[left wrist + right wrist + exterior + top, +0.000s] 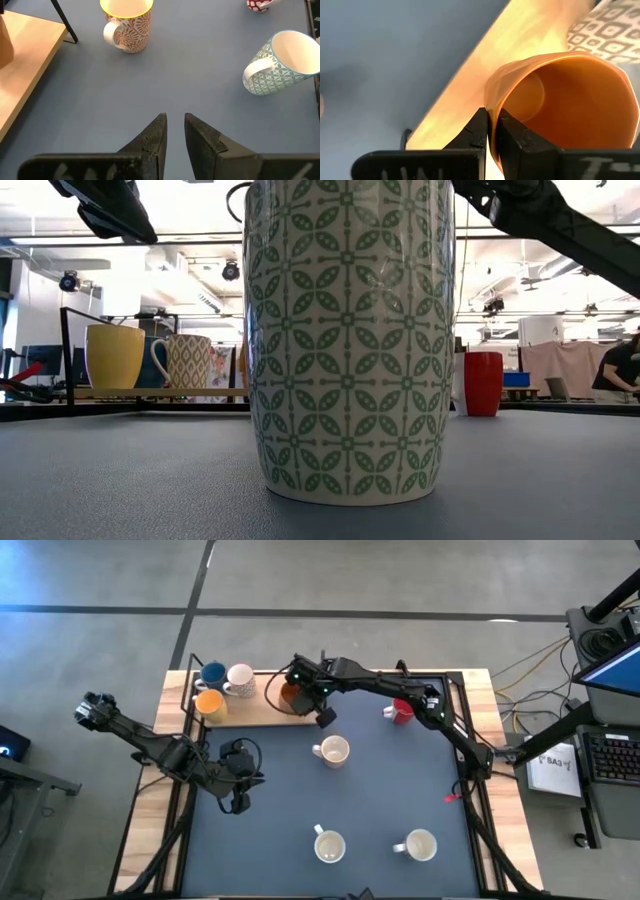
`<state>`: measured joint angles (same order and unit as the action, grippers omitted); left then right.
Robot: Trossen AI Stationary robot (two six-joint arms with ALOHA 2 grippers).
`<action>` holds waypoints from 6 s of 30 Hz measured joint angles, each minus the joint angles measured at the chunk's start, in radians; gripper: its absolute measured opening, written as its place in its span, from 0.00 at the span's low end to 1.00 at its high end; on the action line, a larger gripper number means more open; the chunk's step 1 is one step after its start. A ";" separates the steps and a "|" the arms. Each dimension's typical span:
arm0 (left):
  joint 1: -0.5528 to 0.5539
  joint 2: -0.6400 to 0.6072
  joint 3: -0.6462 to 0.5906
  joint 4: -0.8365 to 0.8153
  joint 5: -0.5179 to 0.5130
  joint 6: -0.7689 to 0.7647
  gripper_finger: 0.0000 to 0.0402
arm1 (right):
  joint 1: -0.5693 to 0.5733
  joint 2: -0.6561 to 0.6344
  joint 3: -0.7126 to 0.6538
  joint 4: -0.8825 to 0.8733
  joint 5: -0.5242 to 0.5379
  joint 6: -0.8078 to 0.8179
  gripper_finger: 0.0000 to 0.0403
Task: Place coffee mugs
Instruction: Put the light orange mug on the shelf, then move the red mug to the middle right
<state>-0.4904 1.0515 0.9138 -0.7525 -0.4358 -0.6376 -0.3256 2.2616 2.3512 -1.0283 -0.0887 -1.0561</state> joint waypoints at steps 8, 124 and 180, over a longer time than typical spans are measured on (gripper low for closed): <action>0.000 0.000 0.000 -0.004 0.000 0.000 0.12 | 0.002 0.000 -0.007 -0.011 -0.017 -0.050 0.10; 0.000 0.000 0.000 -0.056 0.000 0.026 0.12 | -0.148 0.039 0.004 0.150 0.064 0.627 0.06; 0.000 0.000 0.000 -0.064 0.000 0.003 0.12 | 0.103 -0.161 -0.016 -0.542 -0.082 0.958 0.15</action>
<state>-0.4903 1.0512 0.9142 -0.8162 -0.4355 -0.6345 -0.2222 2.1010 2.3356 -1.5704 -0.1708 -0.0979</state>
